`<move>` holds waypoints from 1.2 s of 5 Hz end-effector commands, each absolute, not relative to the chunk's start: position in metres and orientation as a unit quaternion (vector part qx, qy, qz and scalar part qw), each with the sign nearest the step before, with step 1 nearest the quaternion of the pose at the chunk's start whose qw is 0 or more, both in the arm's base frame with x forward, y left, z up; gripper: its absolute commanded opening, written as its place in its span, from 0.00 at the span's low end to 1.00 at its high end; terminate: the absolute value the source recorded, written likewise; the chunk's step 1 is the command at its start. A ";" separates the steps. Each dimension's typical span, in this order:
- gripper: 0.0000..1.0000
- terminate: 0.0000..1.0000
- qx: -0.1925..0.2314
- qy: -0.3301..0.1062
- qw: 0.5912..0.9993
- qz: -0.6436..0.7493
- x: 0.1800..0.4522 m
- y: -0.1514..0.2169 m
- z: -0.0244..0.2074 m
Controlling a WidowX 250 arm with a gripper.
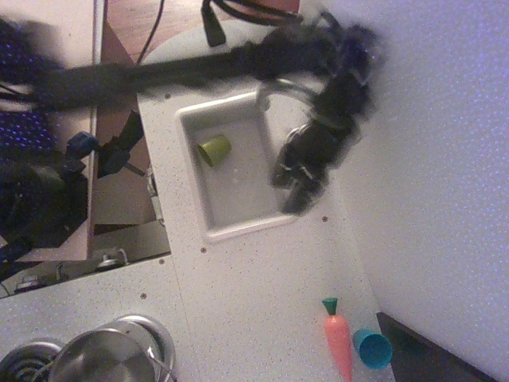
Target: Turn faucet left
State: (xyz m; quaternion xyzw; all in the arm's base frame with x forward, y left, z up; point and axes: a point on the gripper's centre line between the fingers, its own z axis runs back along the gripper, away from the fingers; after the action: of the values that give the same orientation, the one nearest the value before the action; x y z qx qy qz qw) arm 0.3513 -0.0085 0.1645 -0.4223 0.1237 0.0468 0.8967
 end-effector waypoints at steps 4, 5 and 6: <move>1.00 0.00 -0.471 0.134 0.869 0.076 0.327 -0.036 0.158; 1.00 0.00 -0.471 0.134 0.869 0.076 0.327 -0.036 0.158; 1.00 0.00 -0.457 0.094 0.874 0.135 0.334 -0.016 0.160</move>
State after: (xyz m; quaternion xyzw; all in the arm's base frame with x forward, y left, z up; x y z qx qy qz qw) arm 0.3390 -0.0161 0.1427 -0.4479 0.1283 0.1557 0.8711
